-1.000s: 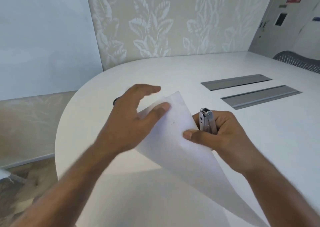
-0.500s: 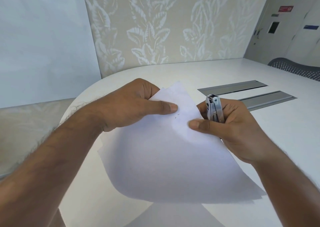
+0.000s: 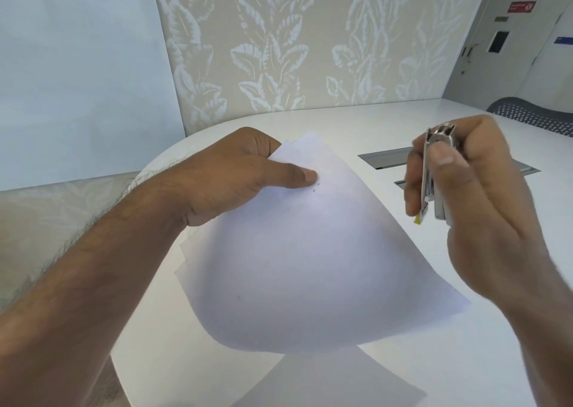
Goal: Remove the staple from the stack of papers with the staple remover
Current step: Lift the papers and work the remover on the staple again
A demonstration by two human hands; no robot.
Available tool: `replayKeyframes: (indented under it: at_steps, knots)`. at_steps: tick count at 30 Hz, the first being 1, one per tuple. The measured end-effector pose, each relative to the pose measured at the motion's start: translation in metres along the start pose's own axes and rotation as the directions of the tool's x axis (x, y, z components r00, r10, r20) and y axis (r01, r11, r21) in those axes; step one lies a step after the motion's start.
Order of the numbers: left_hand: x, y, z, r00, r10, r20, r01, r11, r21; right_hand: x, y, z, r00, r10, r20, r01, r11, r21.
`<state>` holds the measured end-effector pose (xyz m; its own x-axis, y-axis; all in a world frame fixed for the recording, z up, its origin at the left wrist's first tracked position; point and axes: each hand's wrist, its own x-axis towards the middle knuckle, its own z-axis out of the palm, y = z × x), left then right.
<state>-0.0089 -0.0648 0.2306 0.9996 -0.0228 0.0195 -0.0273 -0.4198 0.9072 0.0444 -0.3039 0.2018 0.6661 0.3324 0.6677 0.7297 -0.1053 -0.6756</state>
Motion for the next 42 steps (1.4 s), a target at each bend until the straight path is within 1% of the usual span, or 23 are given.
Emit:
replayKeyframes:
  at_steps: [2,4,6,7,12,17,21,26,30,32,36,38,42]
  knots:
    - [0.0,0.002,0.002,1.0,-0.016,-0.022,0.015,1.0,-0.008,-0.008,-0.005,0.0,0.997,-0.068,0.048,0.077,0.973,-0.216]
    - [0.0,0.005,0.004,0.998,-0.025,-0.05,0.025,1.0,-0.013,-0.013,-0.011,0.003,0.978,-0.174,0.113,0.205,0.891,-0.404]
    - [-0.001,0.008,0.007,0.996,-0.034,-0.078,0.032,0.999,-0.017,-0.015,-0.013,0.008,0.956,-0.266,0.127,0.293,0.806,-0.515]
    - [-0.001,0.009,0.008,0.996,-0.037,-0.087,0.035,0.999,-0.018,-0.016,-0.012,0.011,0.95,-0.289,0.115,0.305,0.793,-0.528]
    - [-0.004,0.014,0.015,0.996,-0.035,-0.082,0.035,0.999,-0.012,-0.016,-0.011,0.018,0.93,-0.362,0.061,0.335,0.77,-0.544]
    - [-0.006,0.017,0.02,0.988,-0.077,-0.133,0.08,0.997,0.014,-0.017,-0.011,0.022,0.935,-0.352,0.045,0.313,0.757,-0.574]
    - [-0.003,0.016,0.023,0.984,-0.058,-0.169,0.066,0.997,0.04,-0.017,-0.013,0.025,0.938,-0.346,0.035,0.298,0.747,-0.594]
    - [-0.001,0.018,0.027,0.981,-0.035,-0.19,0.043,0.998,0.038,-0.017,-0.013,0.024,0.925,-0.376,0.046,0.32,0.711,-0.626]
    - [0.001,0.022,0.027,0.971,-0.033,-0.236,0.04,0.999,0.026,-0.022,-0.012,0.029,0.901,-0.42,0.11,0.389,0.669,-0.633]
    - [0.0,0.023,0.026,0.969,-0.04,-0.243,0.049,0.998,0.032,-0.022,-0.009,0.029,0.902,-0.421,0.094,0.383,0.68,-0.625]
    - [-0.001,0.022,0.025,0.968,-0.064,-0.242,0.066,0.998,0.0,-0.017,-0.007,0.021,0.925,-0.38,-0.001,0.299,0.73,-0.615]
    - [-0.001,0.021,0.026,0.969,-0.067,-0.238,0.066,0.998,-0.011,-0.015,-0.006,0.02,0.935,-0.352,-0.03,0.273,0.774,-0.571]
    - [-0.002,0.021,0.028,0.973,-0.05,-0.224,0.047,0.999,-0.02,-0.013,-0.005,0.022,0.945,-0.324,-0.029,0.274,0.841,-0.466]
